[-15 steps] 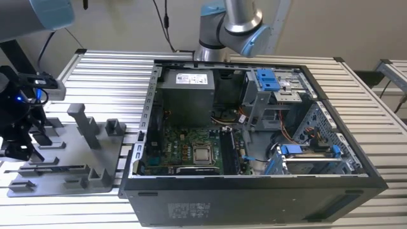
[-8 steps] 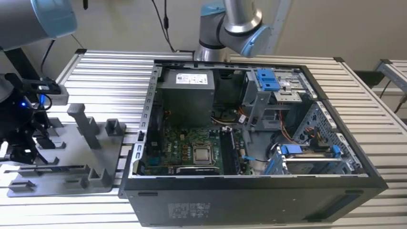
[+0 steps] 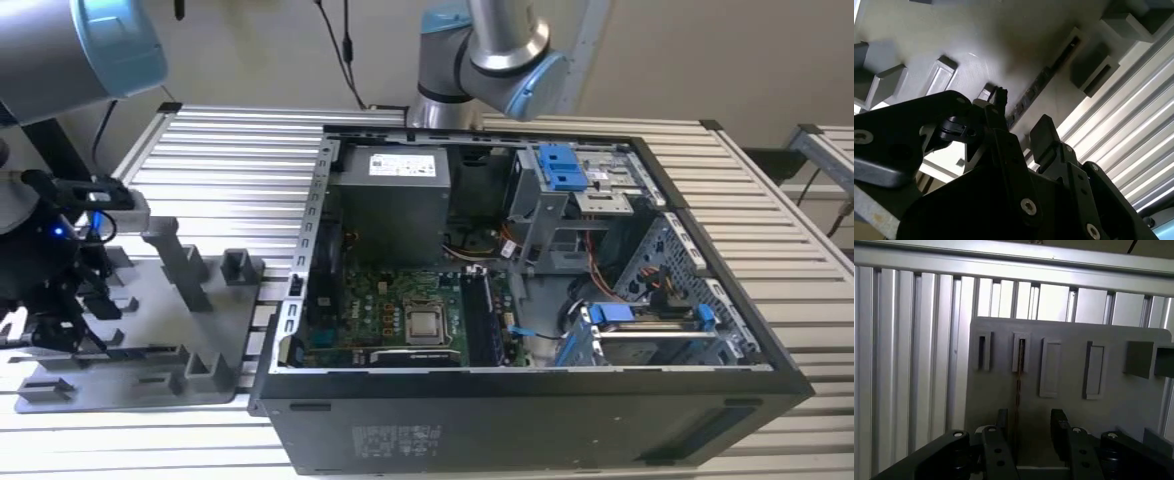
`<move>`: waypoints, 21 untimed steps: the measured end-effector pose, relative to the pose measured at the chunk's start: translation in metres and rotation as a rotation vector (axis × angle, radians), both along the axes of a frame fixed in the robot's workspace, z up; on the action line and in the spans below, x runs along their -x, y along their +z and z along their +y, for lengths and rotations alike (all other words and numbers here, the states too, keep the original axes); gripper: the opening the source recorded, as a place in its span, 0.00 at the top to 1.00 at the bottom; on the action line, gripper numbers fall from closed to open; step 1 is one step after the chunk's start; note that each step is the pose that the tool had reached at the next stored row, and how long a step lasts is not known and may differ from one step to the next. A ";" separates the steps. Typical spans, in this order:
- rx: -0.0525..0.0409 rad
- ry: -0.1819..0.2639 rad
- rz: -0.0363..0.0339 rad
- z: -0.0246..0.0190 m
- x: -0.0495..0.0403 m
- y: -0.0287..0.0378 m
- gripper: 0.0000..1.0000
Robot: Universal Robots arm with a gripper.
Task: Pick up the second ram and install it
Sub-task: 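Pick up the second ram and move it above second insertion slot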
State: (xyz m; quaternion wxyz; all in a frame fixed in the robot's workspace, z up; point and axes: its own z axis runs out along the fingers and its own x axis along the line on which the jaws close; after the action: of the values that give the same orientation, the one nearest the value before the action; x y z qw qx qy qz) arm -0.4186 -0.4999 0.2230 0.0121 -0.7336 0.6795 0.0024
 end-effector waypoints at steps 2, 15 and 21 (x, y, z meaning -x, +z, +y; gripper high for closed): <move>-0.0001 0.000 -0.0024 0.0000 0.0006 -0.0037 0.52; 0.0000 0.002 -0.0037 -0.0001 0.0016 -0.0240 0.52; -0.0001 0.002 -0.0038 0.0000 0.0016 -0.0244 0.52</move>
State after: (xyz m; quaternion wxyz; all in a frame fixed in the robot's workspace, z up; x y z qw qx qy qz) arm -0.4202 -0.4999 0.1986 0.0134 -0.7343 0.6787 0.0010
